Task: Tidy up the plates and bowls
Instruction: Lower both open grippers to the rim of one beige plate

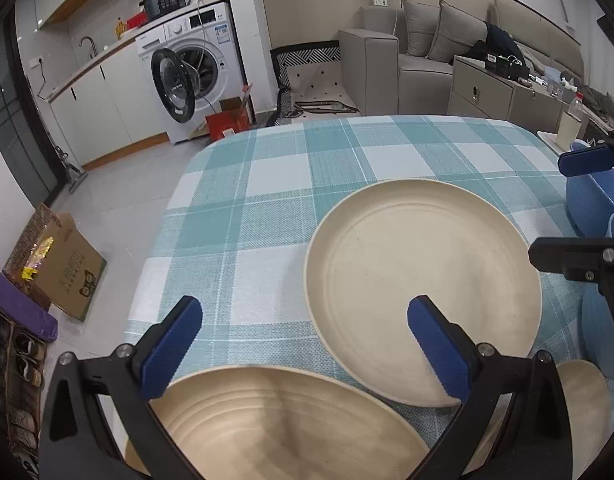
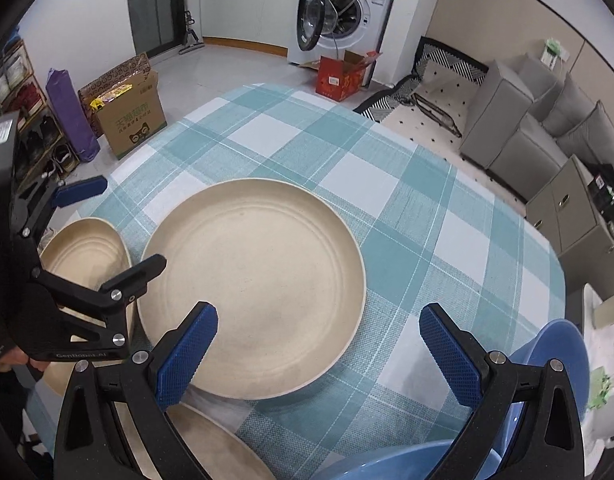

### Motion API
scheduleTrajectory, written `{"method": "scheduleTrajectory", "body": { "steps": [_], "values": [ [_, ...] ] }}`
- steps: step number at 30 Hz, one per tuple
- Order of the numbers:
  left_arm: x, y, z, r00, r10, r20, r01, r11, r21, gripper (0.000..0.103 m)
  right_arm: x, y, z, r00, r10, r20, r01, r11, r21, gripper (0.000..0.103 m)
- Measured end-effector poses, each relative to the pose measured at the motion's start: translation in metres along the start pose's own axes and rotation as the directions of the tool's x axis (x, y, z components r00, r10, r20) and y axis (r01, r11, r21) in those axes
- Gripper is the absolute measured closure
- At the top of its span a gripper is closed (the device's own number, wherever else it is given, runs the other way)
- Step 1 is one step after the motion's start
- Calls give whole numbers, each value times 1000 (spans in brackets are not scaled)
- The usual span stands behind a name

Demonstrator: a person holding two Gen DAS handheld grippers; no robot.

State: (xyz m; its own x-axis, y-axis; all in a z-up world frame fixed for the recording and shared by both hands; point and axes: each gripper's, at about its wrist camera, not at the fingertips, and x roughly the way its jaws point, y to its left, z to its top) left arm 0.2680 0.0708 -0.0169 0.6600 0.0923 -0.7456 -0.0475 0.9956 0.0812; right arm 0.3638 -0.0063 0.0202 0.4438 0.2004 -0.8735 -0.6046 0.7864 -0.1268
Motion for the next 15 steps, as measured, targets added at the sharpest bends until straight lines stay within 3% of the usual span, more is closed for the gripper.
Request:
{"method": "scheduleTrajectory", "body": {
  "steps": [8, 15],
  "values": [
    [12, -3, -1, 999, -15, -44, 15, 1000, 0, 0, 21, -16, 8, 993, 88, -83, -83, 994, 64, 0],
    [20, 1, 1, 996, -30, -81, 28, 999, -28, 0, 42, -23, 15, 981, 118, -151, -105, 990, 90, 0]
  ]
}}
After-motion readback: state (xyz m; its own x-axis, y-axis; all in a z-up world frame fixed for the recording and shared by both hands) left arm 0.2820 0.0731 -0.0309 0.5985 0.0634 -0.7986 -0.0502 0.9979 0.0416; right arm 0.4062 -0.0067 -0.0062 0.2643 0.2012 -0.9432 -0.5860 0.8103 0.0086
